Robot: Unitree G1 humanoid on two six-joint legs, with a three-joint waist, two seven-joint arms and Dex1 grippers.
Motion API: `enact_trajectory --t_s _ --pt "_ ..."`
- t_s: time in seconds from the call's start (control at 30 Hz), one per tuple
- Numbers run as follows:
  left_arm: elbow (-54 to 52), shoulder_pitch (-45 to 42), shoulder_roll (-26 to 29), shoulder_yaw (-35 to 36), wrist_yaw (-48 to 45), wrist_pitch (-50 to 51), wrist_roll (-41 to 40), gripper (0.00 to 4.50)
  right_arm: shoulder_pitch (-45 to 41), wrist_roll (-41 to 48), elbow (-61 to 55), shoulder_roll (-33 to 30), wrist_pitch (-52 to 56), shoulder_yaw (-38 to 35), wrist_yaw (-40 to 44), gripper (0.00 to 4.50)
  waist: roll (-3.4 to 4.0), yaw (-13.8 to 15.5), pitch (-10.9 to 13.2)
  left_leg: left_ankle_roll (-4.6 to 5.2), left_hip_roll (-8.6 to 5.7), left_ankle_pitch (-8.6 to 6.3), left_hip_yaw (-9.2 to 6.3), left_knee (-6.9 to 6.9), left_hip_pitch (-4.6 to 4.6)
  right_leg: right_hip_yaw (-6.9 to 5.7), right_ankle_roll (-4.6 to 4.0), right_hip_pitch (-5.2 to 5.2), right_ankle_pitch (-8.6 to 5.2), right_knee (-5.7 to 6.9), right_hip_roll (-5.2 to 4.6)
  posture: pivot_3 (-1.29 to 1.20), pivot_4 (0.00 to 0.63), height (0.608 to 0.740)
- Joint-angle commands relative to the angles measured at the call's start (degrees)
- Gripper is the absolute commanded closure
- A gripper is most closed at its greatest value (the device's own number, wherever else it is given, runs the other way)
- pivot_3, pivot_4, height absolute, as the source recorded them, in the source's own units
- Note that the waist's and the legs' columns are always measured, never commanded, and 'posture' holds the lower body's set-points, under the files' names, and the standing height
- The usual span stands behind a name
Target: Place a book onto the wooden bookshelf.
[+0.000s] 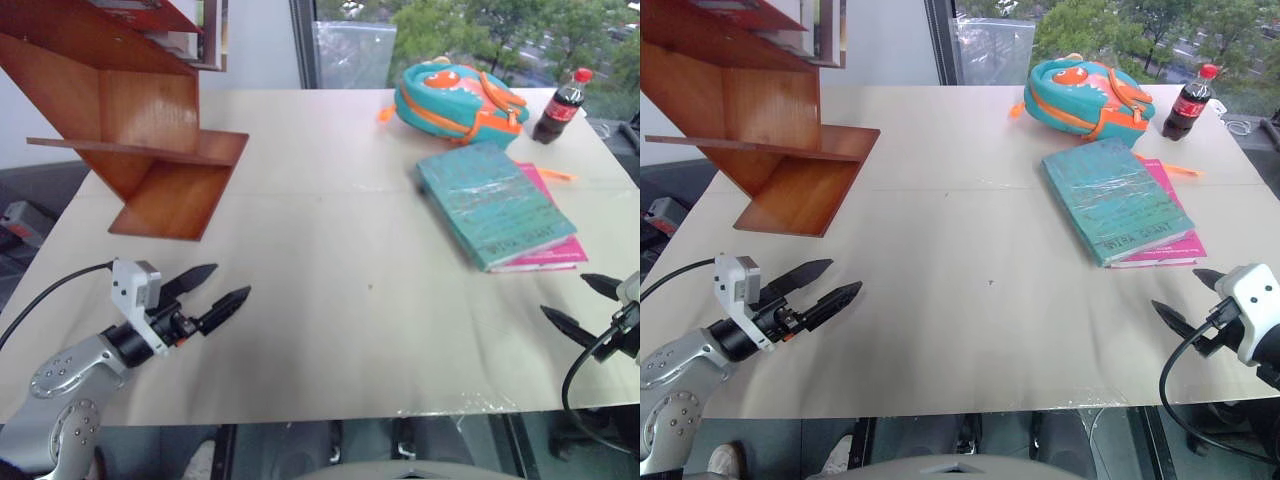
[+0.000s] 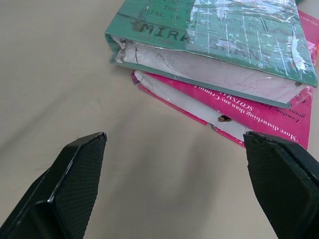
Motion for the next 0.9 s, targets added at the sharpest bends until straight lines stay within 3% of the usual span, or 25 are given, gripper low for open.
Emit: enact_trajectory --t_s 0.03,0.2,0.27,0.4,0.53,0.67,0.77,0.9 --pt "-1.31 -0.63 0.59 1.65 -0.42 0.17 -1.51 0.05 -2.05 0.15 0.09 -1.02 -0.04 -1.14 -0.17 0.00 -0.02 -0.01 0.01 0.00 0.00 0.00 0.00 0.00 0.00 0.00 0.00 0.00 0.00 0.00 0.00 0.00 0.150 0.740" --pt "-3.65 -1.75 0.36 0.99 -0.63 1.42 -3.77 0.05 -5.20 -0.08 0.16 -0.84 2.00 0.23 -1.08 0.00 -0.02 -0.06 0.02 -0.01 0.02 0.01 0.00 0.00 0.05 0.01 0.01 0.01 -0.01 0.05 0.01 0.00 0.150 0.740" --pt "-4.35 -1.92 0.40 0.73 -0.76 1.52 -4.04 0.00 -5.82 0.37 0.24 -0.51 2.85 0.20 -1.31 0.51 -0.01 -0.03 0.02 -0.01 0.02 0.01 0.00 0.00 0.04 0.00 -0.01 0.01 0.00 0.05 0.02 0.00 0.150 0.740" --pt "-7.70 -3.31 0.46 -1.49 -1.05 1.49 -4.36 0.00 -11.25 1.10 3.11 -1.26 6.38 0.54 -3.73 2.38 -0.05 -0.05 0.04 -0.01 -0.01 0.01 0.03 0.01 0.03 0.03 0.00 0.01 0.01 0.04 0.00 0.00 0.150 0.740" --pt "-9.50 -6.47 0.17 -4.14 -0.06 1.75 -4.07 0.00 -25.16 -1.48 12.97 -3.59 12.66 4.05 -9.46 4.26 -0.06 -0.13 0.06 -0.01 -0.01 0.01 0.10 0.08 0.07 0.10 0.00 0.03 0.03 0.06 -0.01 0.00 0.150 0.740" --pt "-9.30 -9.34 -0.41 -5.72 0.58 1.72 -4.10 0.00 -45.82 -7.87 30.66 -5.85 20.13 12.18 -16.66 4.39 0.07 -0.51 0.16 -0.02 0.02 0.03 0.19 0.08 0.13 0.18 -0.03 -0.01 0.03 0.15 0.07 0.00 0.150 0.740" --pt "-8.74 -10.91 -0.73 -6.67 0.71 1.30 -3.52 0.00 -62.74 -11.93 49.96 -6.38 23.78 20.11 -13.43 4.39 0.15 -0.97 0.26 -0.02 0.01 0.04 0.34 0.08 0.13 0.33 -0.05 -0.09 0.05 0.21 0.08 0.00 0.150 0.740" --pt "-8.79 -12.01 -1.22 -7.08 1.36 0.76 -3.14 0.00 -82.42 -17.89 79.86 -4.12 17.85 24.88 -13.68 4.39 0.16 -1.33 0.37 -0.02 0.00 0.04 0.35 0.00 -0.01 0.22 -0.07 -0.17 0.06 0.10 0.08 0.00 0.150 0.740"
